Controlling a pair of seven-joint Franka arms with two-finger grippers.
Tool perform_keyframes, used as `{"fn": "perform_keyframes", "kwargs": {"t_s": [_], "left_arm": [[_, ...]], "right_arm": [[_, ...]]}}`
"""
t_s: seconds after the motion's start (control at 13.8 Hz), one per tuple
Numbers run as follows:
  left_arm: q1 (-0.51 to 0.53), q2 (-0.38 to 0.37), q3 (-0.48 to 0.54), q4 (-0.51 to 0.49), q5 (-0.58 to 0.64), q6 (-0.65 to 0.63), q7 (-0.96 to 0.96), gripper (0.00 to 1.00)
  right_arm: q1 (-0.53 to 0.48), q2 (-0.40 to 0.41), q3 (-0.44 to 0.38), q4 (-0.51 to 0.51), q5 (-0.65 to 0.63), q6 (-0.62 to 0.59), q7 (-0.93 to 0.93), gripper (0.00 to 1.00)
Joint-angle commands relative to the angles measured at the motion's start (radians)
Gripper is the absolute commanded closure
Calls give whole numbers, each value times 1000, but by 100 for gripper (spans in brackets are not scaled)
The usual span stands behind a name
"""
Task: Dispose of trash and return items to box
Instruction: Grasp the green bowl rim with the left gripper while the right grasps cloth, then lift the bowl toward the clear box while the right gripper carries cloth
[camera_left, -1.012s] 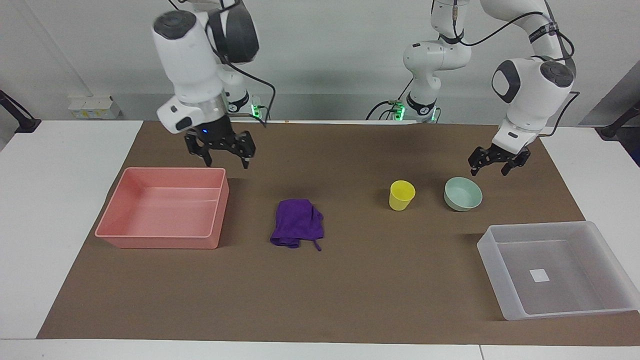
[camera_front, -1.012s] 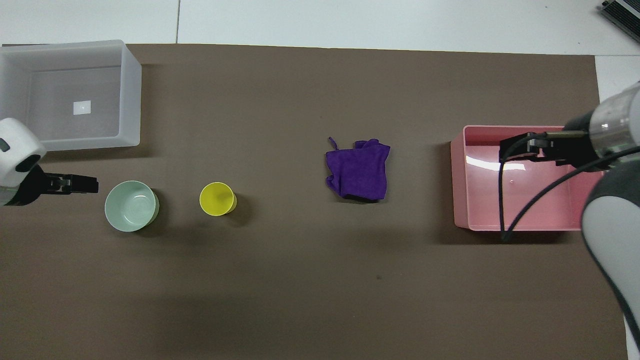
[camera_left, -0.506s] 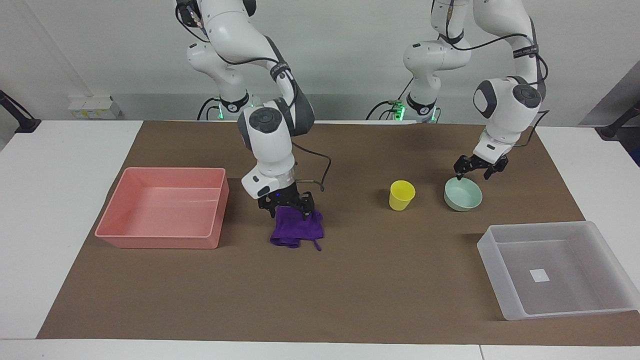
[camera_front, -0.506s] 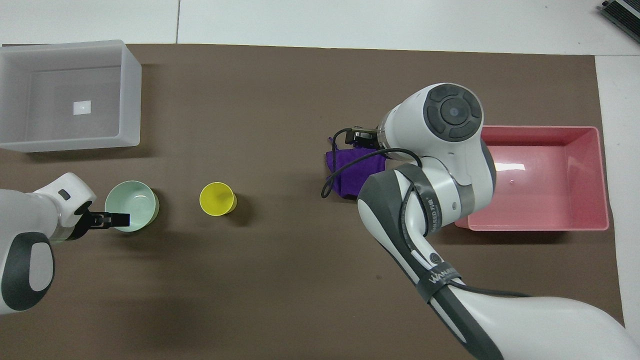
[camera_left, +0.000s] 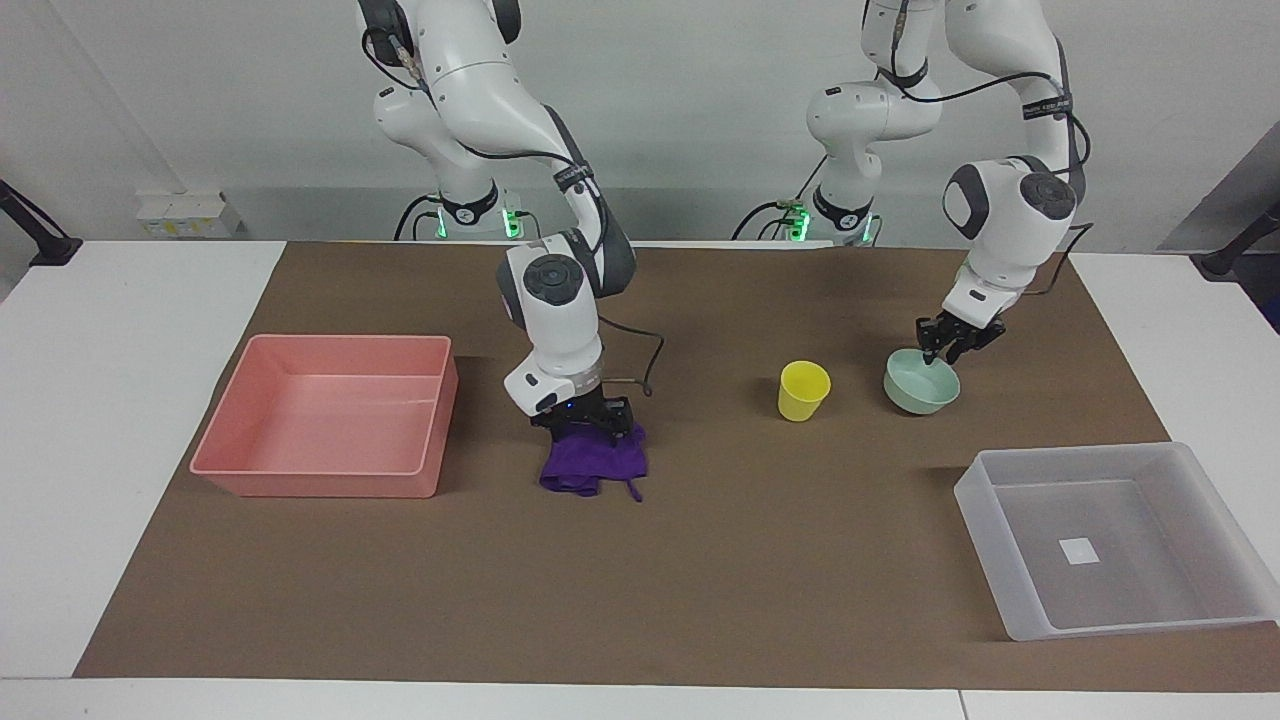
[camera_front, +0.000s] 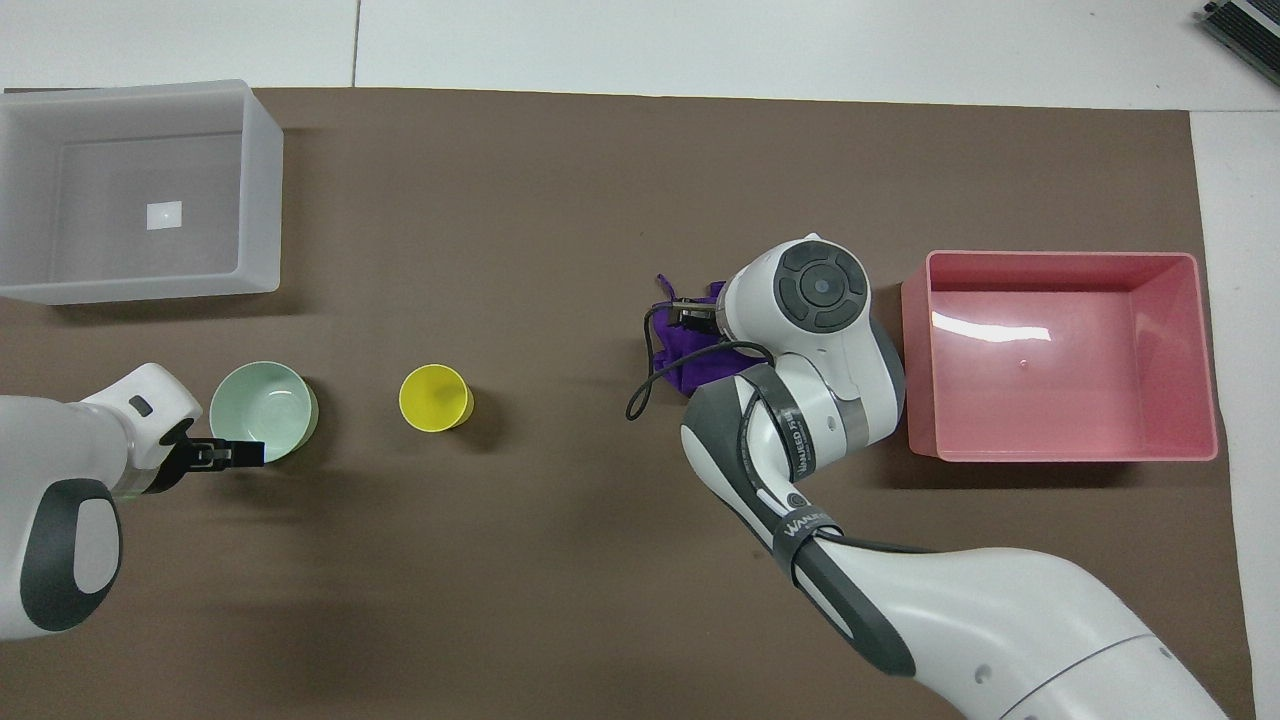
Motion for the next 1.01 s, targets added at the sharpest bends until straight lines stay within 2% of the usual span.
{"fn": "perform_keyframes", "kwargs": {"t_s": [0.0,0.07,0.14,0.22,0.36,0.51,0.65,0.94], "left_arm": [[17,2,-7,-4,14,24,16,100],[17,8,-7,15,14,17,16,100],[17,12,-7,38,14,11,19,100],[17,10,-7,53,14,9,16,100],[16,4,-7,102,14,-49,14,100],[22,8,-5,233,14,-196,16,100],[49,53,-7,372,15,-303,34,100],[72,160,-7,600,15,-420,57,100]], "right_arm": [[-2,-43,2,-66,-14,22,-3,0],[-1,-43,2,-68,-14,37,-3,23],[-1,-42,2,-65,-14,40,-1,70],[-1,-42,4,-62,-14,37,14,100],[1,-43,4,-57,-14,39,46,100],[1,-48,4,-40,-14,23,49,100],[0,-83,2,-40,-15,-6,45,100],[-25,-175,-7,15,-29,-139,-6,100]]}}
